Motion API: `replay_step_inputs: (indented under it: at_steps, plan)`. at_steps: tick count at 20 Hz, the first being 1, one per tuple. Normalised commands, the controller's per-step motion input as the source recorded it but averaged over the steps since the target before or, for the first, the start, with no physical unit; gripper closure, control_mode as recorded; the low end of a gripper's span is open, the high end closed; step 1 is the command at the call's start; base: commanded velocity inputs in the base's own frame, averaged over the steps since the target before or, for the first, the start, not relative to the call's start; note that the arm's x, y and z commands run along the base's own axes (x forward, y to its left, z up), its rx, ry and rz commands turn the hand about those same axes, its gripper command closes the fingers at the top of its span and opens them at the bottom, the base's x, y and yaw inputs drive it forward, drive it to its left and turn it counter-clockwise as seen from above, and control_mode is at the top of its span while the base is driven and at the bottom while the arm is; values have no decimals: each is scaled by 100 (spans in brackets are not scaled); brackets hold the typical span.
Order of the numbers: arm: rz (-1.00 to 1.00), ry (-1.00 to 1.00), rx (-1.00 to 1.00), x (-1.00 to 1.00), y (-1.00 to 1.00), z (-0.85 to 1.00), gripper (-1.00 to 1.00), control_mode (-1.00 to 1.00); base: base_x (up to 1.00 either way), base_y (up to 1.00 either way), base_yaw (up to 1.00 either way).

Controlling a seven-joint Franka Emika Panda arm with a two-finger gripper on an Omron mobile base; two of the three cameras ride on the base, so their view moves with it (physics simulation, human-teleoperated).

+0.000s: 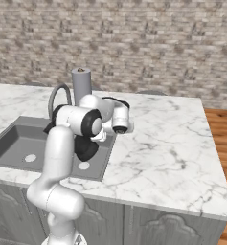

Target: Turn on the sink faucet and place the jug under the water for a few seconds to fill it up.

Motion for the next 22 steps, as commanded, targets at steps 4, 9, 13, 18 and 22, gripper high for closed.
replay_step_inputs:
  at_steps: [4, 9, 13, 18, 22]
  plan:
    - [-16, 16, 4, 0, 1, 9, 100, -100, 0, 0, 0]
    - [-16, 15, 2, -2, 2, 10, 100, -100, 0, 0, 0]
    - [-15, 14, 1, -1, 5, 13, 100, -100, 0, 0, 0]
    - [-13, 13, 0, 0, 11, 10, 100, -100, 0, 0, 0]
    - [-10, 11, 0, 0, 10, 1, 100, -100, 0, 0, 0]
